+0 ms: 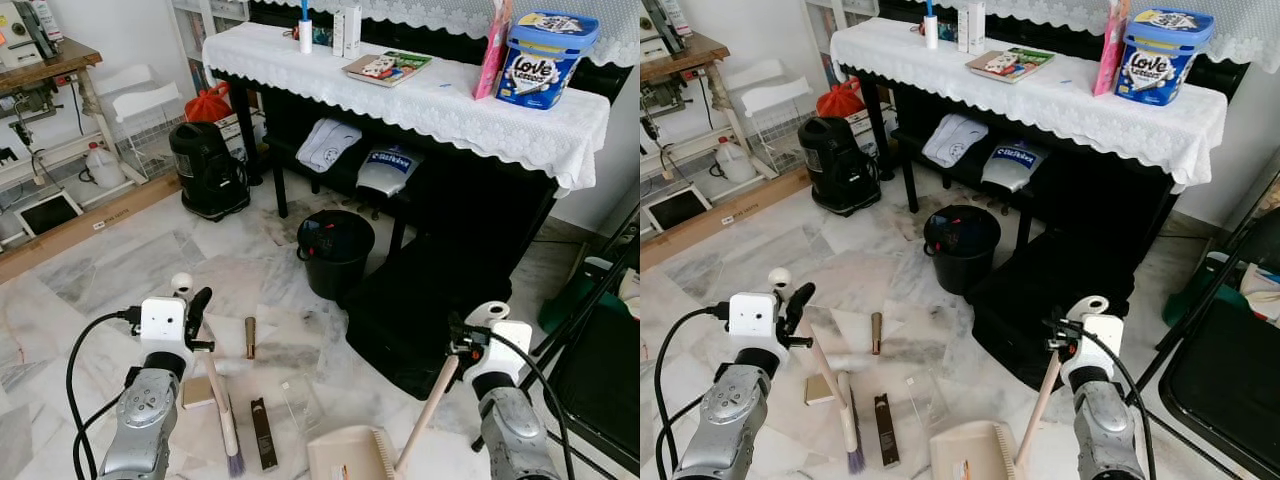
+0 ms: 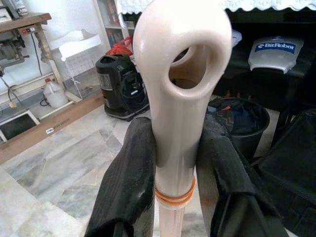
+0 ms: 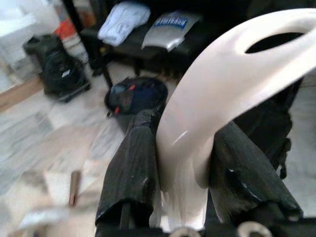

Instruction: Sweep floor

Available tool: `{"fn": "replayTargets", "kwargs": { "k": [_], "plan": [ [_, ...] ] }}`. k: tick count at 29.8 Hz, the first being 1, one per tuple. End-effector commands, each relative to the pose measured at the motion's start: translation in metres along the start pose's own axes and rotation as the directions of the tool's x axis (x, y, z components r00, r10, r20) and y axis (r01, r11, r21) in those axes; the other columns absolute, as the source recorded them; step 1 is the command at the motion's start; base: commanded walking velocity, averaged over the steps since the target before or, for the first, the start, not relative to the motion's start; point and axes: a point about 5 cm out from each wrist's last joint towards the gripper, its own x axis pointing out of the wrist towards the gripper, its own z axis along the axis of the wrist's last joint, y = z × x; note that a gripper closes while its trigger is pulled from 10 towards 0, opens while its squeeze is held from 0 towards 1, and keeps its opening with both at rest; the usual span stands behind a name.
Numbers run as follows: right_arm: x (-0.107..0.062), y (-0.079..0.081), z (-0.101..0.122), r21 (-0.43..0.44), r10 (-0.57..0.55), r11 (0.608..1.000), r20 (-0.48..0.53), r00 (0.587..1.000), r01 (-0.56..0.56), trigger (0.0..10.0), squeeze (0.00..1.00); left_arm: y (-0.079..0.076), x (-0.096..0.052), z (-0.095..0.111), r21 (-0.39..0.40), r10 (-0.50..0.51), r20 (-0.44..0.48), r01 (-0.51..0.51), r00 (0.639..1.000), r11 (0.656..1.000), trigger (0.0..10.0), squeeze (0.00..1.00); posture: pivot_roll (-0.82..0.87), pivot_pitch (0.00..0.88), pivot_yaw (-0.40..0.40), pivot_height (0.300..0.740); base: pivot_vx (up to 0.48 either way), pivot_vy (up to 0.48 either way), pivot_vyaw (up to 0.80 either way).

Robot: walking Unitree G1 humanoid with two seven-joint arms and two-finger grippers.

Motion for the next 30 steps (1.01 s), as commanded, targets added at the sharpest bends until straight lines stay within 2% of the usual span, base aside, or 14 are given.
{"fn": "replayTargets", "kwargs": {
  "k": [1, 6, 10, 17, 20, 21, 22, 24, 30],
  "plan": [
    [0.0, 0.004, -0.003, 0.017, 0.024, 1.0, -0.03, 0.999, -0.023, 10.0, 0.0, 0.001, 0.001, 0.002, 0.001, 0.004, 0.013, -0.004, 1.0, 1.0, 10.0, 0.0, -0.06, 0.0, 0.044, 0.74, 0.0, 0.0, 0.0],
    [-0.001, 0.011, -0.011, 0.015, 0.074, 0.997, -0.081, 0.994, -0.073, 10.0, 0.0, 0.001, 0.002, 0.003, -0.001, 0.006, 0.018, -0.006, 1.0, 1.0, 10.0, 0.0, -0.06, 0.0, 0.041, 0.74, 0.0, 0.0, 0.0],
    [-0.002, 0.007, -0.015, -0.013, 0.038, 0.999, -0.119, 0.992, -0.04, 10.0, 0.0, 0.001, 0.001, 0.003, -0.001, 0.005, 0.016, -0.005, 1.0, 1.0, 10.0, 0.0, -0.06, 0.0, 0.043, 0.74, 0.0, 0.0, 0.0],
    [-0.002, 0.005, -0.014, -0.029, 0.025, 0.999, -0.117, 0.993, -0.029, 10.0, 0.0, 0.001, 0.001, 0.003, -0.003, 0.006, 0.016, -0.006, 1.0, 1.0, 10.0, 0.0, -0.06, 0.0, 0.04, 0.74, 0.0, 0.0, 0.0],
    [0.008, 0.001, 0.001, -0.142, -0.026, 0.99, -0.086, 0.996, 0.013, 10.0, 0.0, -0.002, 0.0, 0.002, -0.01, 0.01, 0.014, -0.009, 1.0, 1.0, 10.0, 0.0, -0.06, 0.0, 0.029, 0.74, 0.0, 0.0, 0.0],
    [0.008, 0.001, 0.001, -0.142, -0.026, 0.99, -0.086, 0.996, 0.013, 10.0, 0.0, -0.002, 0.0, 0.002, -0.01, 0.01, 0.014, -0.009, 1.0, 1.0, 10.0, 0.0, -0.06, 0.0, 0.029, 0.74, 0.0, 0.0, 0.0],
    [0.014, 0.001, 0.012, -0.193, -0.048, 0.981, -0.052, 0.997, 0.038, 10.0, 0.0, -0.003, -0.001, 0.001, -0.015, 0.015, 0.014, -0.014, 1.0, 1.0, 10.0, 0.0, -0.05, 0.0, 0.02, 0.74, 0.0, 0.0, 0.0],
    [0.018, 0.001, 0.018, -0.232, -0.073, 0.971, -0.033, 0.997, 0.063, 10.0, 0.0, -0.002, -0.002, 0.001, -0.019, 0.025, 0.014, -0.024, 1.0, 1.0, 10.0, 0.0, -0.06, 0.0, 0.018, 0.74, 0.0, 0.0, 0.0],
    [0.029, 0.006, 0.025, -0.242, -0.078, 0.968, -0.035, 0.996, 0.067, 10.0, 0.0, -0.005, -0.004, 0.0, -0.024, 0.026, 0.012, -0.026, 1.0, 0.999, 10.0, 0.0, -0.04, 0.0, 0.011, 0.74, 0.0, 0.0, 0.0]
  ]
}}
